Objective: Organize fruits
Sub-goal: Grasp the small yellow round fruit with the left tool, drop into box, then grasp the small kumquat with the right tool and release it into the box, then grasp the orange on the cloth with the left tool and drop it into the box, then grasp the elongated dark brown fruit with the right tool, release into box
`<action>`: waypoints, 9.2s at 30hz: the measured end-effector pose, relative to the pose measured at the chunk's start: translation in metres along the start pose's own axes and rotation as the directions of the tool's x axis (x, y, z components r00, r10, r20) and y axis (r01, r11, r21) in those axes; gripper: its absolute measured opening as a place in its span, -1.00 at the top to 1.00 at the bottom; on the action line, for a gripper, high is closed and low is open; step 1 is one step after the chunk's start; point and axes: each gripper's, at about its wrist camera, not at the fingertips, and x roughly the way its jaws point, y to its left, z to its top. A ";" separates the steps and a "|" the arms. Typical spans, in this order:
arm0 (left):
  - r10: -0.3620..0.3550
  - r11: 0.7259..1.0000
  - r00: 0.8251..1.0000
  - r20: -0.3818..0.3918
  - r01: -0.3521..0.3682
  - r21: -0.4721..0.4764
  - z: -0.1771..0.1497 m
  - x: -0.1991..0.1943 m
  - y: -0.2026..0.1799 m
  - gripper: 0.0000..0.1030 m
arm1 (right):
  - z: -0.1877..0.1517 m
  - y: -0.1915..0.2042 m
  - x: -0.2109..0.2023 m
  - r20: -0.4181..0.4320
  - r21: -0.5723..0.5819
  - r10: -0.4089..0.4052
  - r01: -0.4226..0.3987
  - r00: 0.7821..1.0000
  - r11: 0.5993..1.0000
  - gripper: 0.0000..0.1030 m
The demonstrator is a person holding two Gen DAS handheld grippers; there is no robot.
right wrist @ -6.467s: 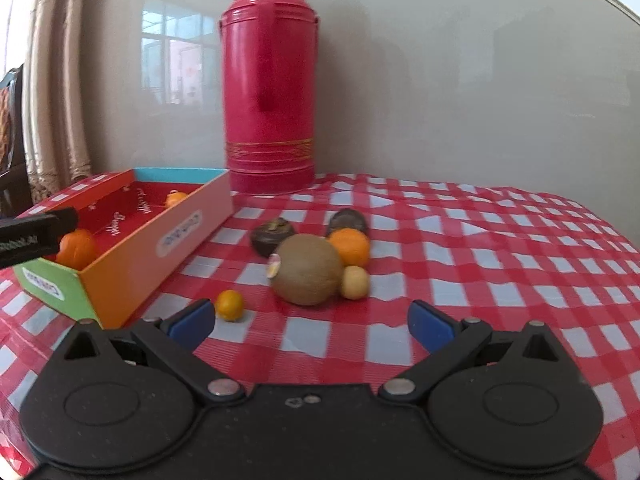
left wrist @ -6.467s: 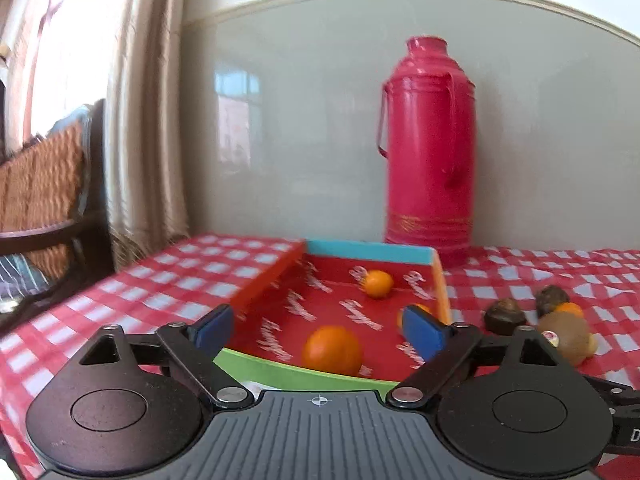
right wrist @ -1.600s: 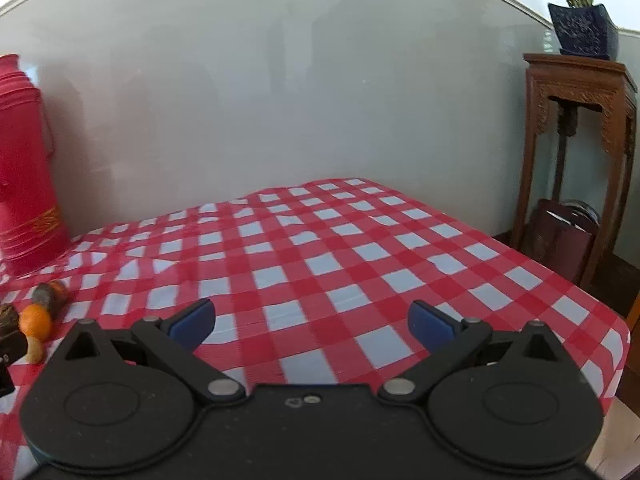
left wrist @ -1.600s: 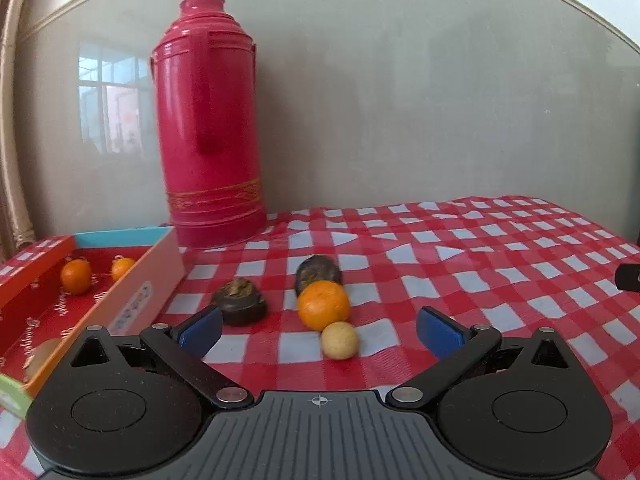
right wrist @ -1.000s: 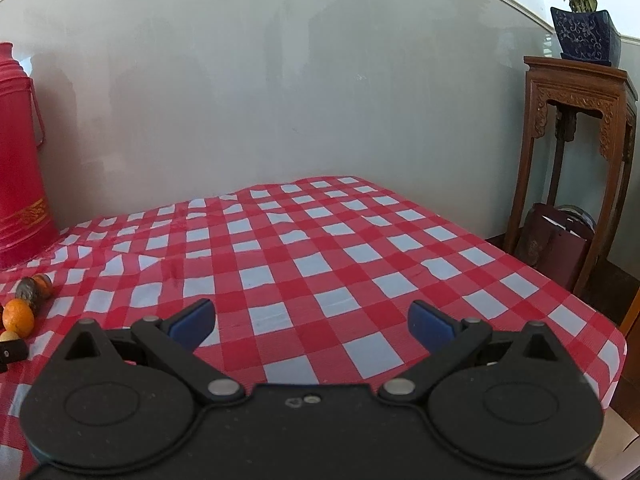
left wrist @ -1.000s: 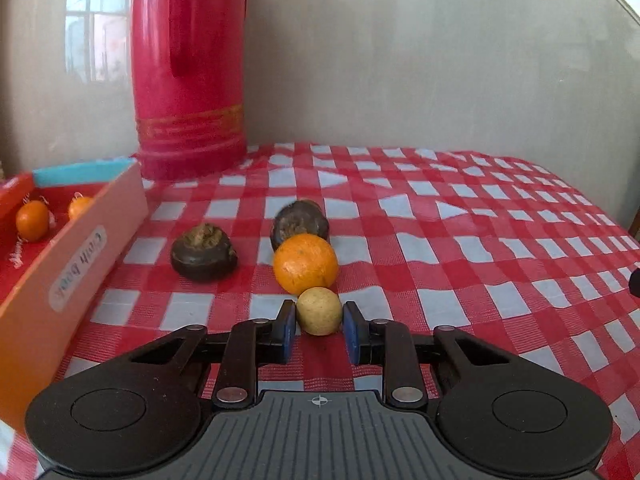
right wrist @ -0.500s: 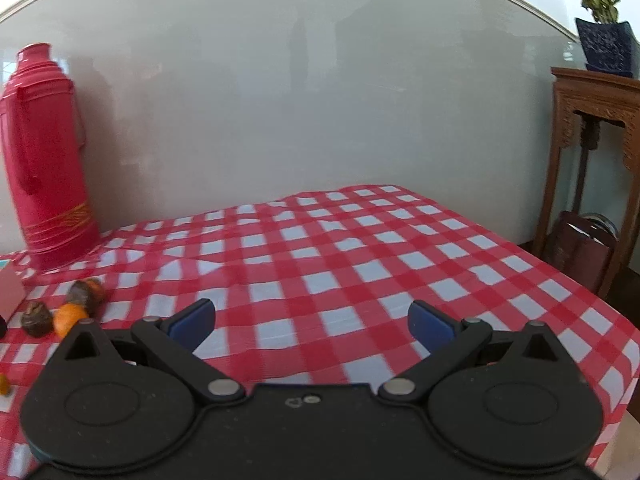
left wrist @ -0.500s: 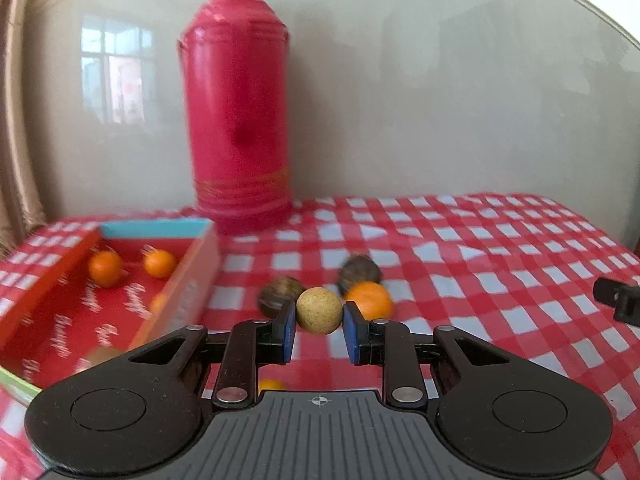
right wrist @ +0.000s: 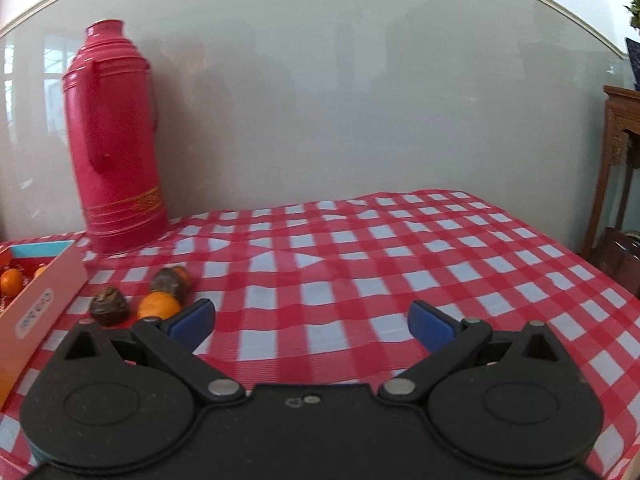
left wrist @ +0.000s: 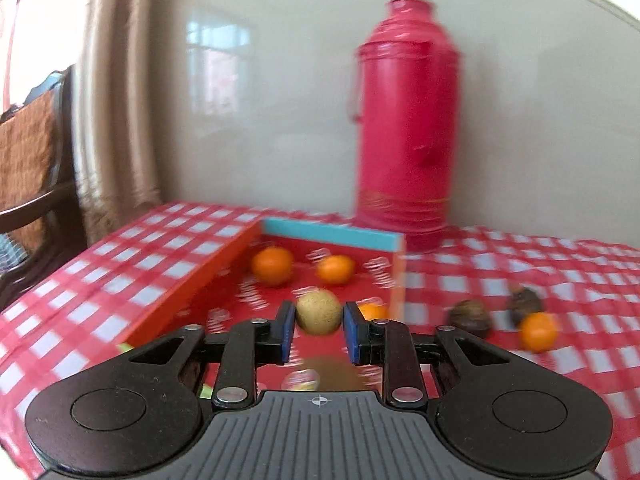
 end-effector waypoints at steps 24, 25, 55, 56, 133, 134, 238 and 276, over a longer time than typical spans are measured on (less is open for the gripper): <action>0.119 0.992 0.989 0.093 -0.122 0.029 -0.005 -0.035 0.054 -1.00 | -0.009 0.062 -0.014 -0.028 -0.092 0.212 -0.214 0.977 0.973 -0.89; 0.126 0.991 0.988 0.090 -0.129 0.029 -0.006 -0.035 0.058 -1.00 | -0.010 0.067 -0.014 -0.033 -0.098 0.218 -0.221 0.975 0.970 -0.89; 0.278 0.960 0.960 0.029 -0.276 -0.050 -0.026 -0.032 0.175 -1.00 | -0.037 0.167 0.011 -0.237 -0.213 0.293 -0.344 0.926 0.914 0.77; 0.280 0.959 0.960 0.029 -0.278 -0.055 -0.027 -0.033 0.177 -1.00 | -0.037 0.168 0.011 -0.230 -0.217 0.287 -0.337 0.930 0.916 0.77; 0.100 0.992 0.988 0.116 -0.109 0.071 -0.017 -0.051 0.059 -1.00 | 0.004 0.059 -0.037 0.096 -0.078 0.194 -0.187 0.976 0.979 -0.89; 0.092 0.992 0.989 0.115 -0.101 0.073 -0.017 -0.051 0.054 -1.00 | 0.004 0.054 -0.036 0.093 -0.073 0.188 -0.182 0.978 0.981 -0.89; 0.072 0.993 0.993 0.091 -0.080 0.088 0.010 -0.009 0.037 -0.95 | 0.001 0.053 0.001 0.039 -0.101 0.119 -0.115 0.992 0.988 -0.89; 0.334 0.943 0.941 0.060 -0.332 -0.041 -0.007 0.008 0.164 -0.99 | 0.010 0.111 0.096 -0.092 -0.127 0.173 -0.184 0.981 0.975 -0.43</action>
